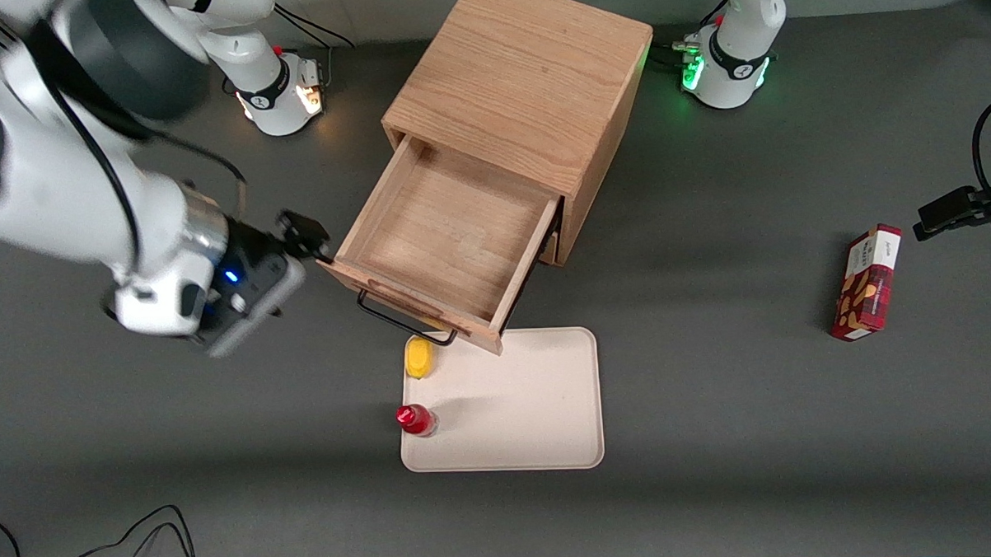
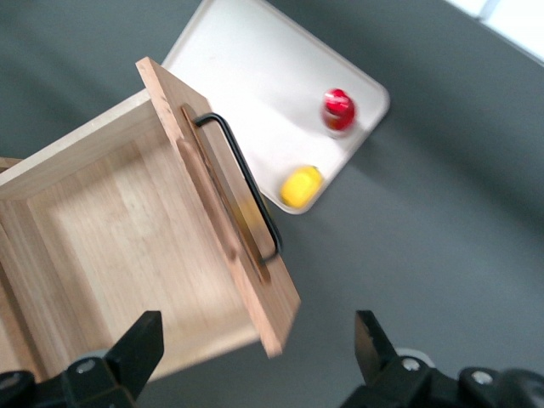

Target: Open upper drawer

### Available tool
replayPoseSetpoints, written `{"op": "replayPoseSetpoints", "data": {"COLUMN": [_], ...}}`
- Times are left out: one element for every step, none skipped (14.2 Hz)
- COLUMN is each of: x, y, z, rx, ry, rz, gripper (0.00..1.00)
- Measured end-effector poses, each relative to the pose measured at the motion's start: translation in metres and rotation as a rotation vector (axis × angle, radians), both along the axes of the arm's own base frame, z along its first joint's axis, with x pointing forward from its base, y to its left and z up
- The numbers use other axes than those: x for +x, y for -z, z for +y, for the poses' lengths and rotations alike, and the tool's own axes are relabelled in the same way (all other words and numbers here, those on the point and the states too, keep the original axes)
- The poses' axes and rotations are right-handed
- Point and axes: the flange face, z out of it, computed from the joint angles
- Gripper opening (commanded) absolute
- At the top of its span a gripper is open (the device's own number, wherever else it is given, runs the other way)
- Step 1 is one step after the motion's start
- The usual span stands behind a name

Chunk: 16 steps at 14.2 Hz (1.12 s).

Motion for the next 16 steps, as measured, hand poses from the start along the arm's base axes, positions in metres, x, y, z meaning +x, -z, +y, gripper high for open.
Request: {"op": "replayPoseSetpoints", "data": {"x": [-0.015,-0.031,-0.049,-0.071,-0.092,-0.112,-0.126,-0.136,-0.143,-0.149,-0.154,-0.159,-0.166,-0.176,-0.186,-0.196], "y": [-0.031,-0.06,-0.087,-0.108,-0.123,-0.133,-0.136,-0.134,-0.125,-0.111,-0.094,-0.075,-0.055,-0.033,-0.014,0.001], "z": [-0.013,-0.027,-0.042,-0.056,-0.071,-0.086,-0.099,-0.111,-0.119,-0.129,-0.139,-0.151,-0.161,-0.168,-0.17,-0.17], "rx": [-0.026,-0.043,-0.058,-0.083,-0.114,-0.145,-0.171,-0.193,-0.211,-0.222,-0.222,-0.214,-0.2,-0.189,-0.185,-0.185], "ry": [0.045,0.097,0.15,0.201,0.252,0.312,0.374,0.435,0.488,0.537,0.581,0.617,0.644,0.661,0.668,0.671], "rz": [-0.043,-0.083,-0.109,-0.107,-0.082,-0.047,-0.015,0.011,0.035,0.057,0.068,0.067,0.054,0.039,0.027,0.019], "gripper": [1.0,1.0,1.0,1.0,1.0,1.0,1.0,1.0,1.0,1.0,1.0,1.0,1.0,1.0,1.0,1.0]}}
